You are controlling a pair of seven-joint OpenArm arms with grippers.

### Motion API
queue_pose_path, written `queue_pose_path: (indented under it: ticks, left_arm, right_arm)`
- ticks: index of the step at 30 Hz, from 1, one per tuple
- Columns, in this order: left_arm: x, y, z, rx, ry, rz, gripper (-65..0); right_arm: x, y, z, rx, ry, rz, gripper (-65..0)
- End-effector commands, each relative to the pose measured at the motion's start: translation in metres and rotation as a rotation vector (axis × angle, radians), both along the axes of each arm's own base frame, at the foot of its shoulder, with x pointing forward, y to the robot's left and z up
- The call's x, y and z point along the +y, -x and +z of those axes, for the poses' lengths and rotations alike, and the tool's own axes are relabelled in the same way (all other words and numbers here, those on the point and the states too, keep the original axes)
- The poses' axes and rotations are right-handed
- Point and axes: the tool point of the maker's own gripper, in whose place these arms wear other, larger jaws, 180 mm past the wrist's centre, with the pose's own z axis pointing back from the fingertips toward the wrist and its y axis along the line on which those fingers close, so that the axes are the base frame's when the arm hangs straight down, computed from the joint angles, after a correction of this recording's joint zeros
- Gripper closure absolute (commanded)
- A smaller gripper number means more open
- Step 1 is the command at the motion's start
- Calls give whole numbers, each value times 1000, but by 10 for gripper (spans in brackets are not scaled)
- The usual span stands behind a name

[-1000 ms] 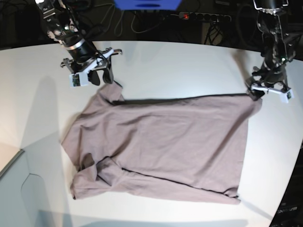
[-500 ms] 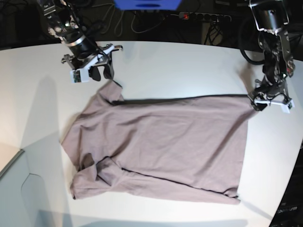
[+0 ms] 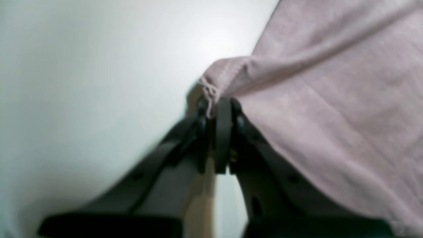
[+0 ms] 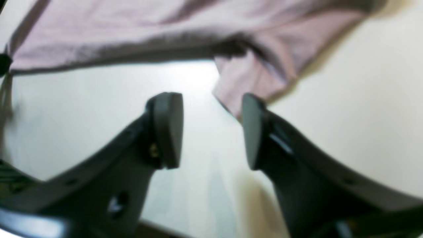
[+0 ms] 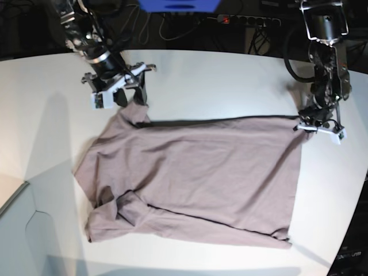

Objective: Layout the t-shirt on the table in an organized manner, then fold the t-shirt properly
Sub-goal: 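Grasp the shirt shoulder edges with both grippers and smooth it flat, then lift the shirt edge with both grippers and drag it across the table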

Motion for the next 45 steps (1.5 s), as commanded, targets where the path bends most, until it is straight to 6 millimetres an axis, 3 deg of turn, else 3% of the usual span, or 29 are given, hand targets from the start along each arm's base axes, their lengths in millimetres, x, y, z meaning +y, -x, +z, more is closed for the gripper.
queue_pose_path:
  ticks: [1,7,13,18,21,24,28,31,36,42,45]
  left_arm:
    - [8,-13,23,-62,-29,-7,0]
    - [-3,-23,51,-90,-27,-63,-1]
    - [-6,-28,63,-120,-35,-74,-1]
    - [-6,-28,63,-120,-35,-74,-1]
    - [-7,-28,63,-120,-32,-74,-1]
    - [-6,-29,65,-123,-35,-75,-1]
    - [2,-33,84,-173,-55,-58,-1]
    - [13,-36,109,-235,-81,-31,-1]
    - [23,-41,157,-353,-134,-13,-1]
    - [12,-45,215,-493,-195,-49,-1]
    - [4,-46,235,-544,-215,-67,-1]
  right_arm:
    - [-3,-10,7,-38,-1,-2,-344]
    - [-18,-29,-21,7,43,-25,-375]
    - [-32,-28,-51,78,79,-45,-375]
    - [-21,-25,-62,111,56,-56,-375]
    - [-1,-23,-68,127,38,-19,-370]
    - [17,-23,-67,123,32,33,-290]
    - [17,-25,-63,113,28,32,-20]
    - [-6,-32,-48,68,46,-4,-5]
    - [-40,-50,12,-89,67,-53,0]
    - [-76,-70,85,-277,101,-113,0]
    - [-80,-77,111,-347,107,-119,0]
